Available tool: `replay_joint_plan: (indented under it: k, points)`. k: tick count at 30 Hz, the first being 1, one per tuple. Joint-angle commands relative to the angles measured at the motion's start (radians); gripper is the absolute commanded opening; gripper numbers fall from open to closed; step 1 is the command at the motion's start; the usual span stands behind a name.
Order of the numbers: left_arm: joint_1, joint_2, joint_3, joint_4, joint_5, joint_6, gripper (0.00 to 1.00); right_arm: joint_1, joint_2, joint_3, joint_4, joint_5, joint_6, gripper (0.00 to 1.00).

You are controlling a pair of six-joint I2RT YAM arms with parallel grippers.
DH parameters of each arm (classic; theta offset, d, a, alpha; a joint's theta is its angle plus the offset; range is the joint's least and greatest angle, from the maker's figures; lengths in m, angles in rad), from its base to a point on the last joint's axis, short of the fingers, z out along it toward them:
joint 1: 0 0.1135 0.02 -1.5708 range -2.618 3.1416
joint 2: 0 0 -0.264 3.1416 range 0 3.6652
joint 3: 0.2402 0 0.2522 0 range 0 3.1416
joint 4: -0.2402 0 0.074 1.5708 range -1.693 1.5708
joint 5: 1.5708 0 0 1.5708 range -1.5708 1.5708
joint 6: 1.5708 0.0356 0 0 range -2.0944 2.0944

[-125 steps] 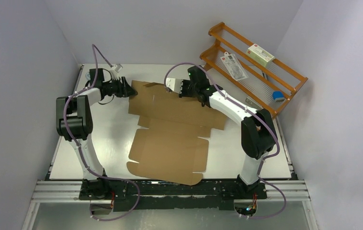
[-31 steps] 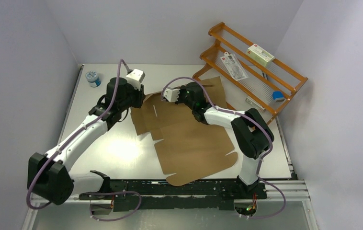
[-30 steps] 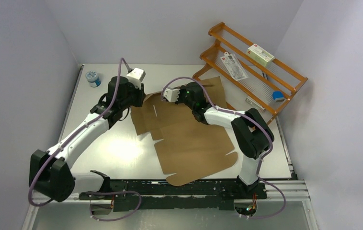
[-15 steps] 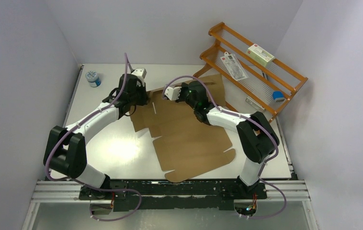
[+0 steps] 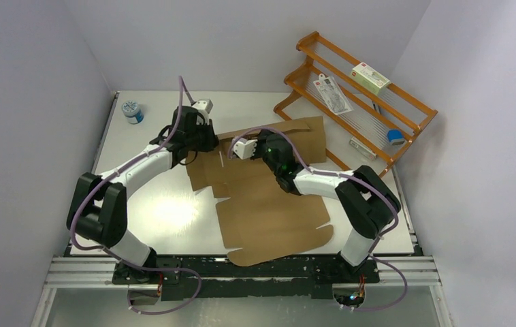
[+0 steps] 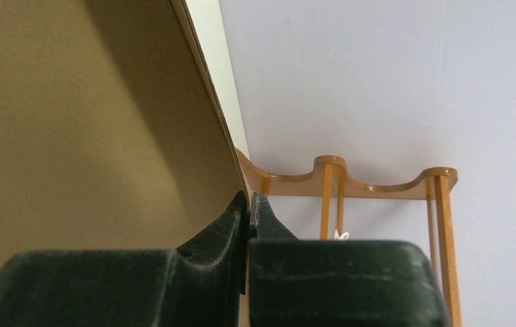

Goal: Fold the paper box

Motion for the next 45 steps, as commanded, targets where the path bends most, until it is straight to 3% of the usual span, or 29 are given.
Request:
replay_joint_plan:
  k: [1, 4, 7, 8, 11, 21, 28, 31, 35, 37, 45]
  points:
    - [0.0, -0.065, 0.012, -0.064, -0.038, 0.022, 0.21, 0.04, -0.047, -0.06, 0.151, 0.056, -0.05, 0.0]
    - [0.0, -0.133, -0.002, -0.118, -0.077, 0.049, 0.29, 0.056, -0.062, -0.104, 0.209, 0.091, -0.075, 0.0]
    - [0.002, -0.213, -0.027, -0.147, -0.115, 0.085, 0.48, 0.074, -0.084, -0.143, 0.247, 0.113, -0.093, 0.0]
    - [0.004, -0.239, -0.039, -0.142, -0.155, 0.102, 0.5, 0.076, -0.093, -0.155, 0.255, 0.116, -0.094, 0.0]
    - [0.037, -0.288, -0.045, -0.154, -0.191, 0.141, 0.49, 0.082, -0.117, -0.182, 0.271, 0.107, -0.093, 0.0]
    - [0.156, -0.254, -0.051, -0.228, -0.034, 0.157, 0.56, 0.091, -0.123, -0.193, 0.261, 0.11, -0.105, 0.0]
    - [0.16, -0.2, -0.023, -0.26, 0.122, 0.214, 0.53, 0.098, -0.121, -0.18, 0.238, 0.119, -0.112, 0.0]
    - [0.16, -0.159, 0.001, -0.298, 0.159, 0.23, 0.45, 0.106, -0.119, -0.18, 0.248, 0.128, -0.128, 0.0]
    - [0.16, -0.151, 0.016, -0.323, 0.217, 0.235, 0.23, 0.106, -0.117, -0.183, 0.267, 0.134, -0.145, 0.0]
    - [0.156, -0.168, 0.017, -0.323, 0.246, 0.226, 0.18, 0.107, -0.11, -0.179, 0.27, 0.142, -0.156, 0.0]
    - [0.026, -0.238, -0.001, -0.328, 0.222, 0.195, 0.13, 0.115, -0.077, -0.168, 0.344, 0.153, -0.17, 0.0]
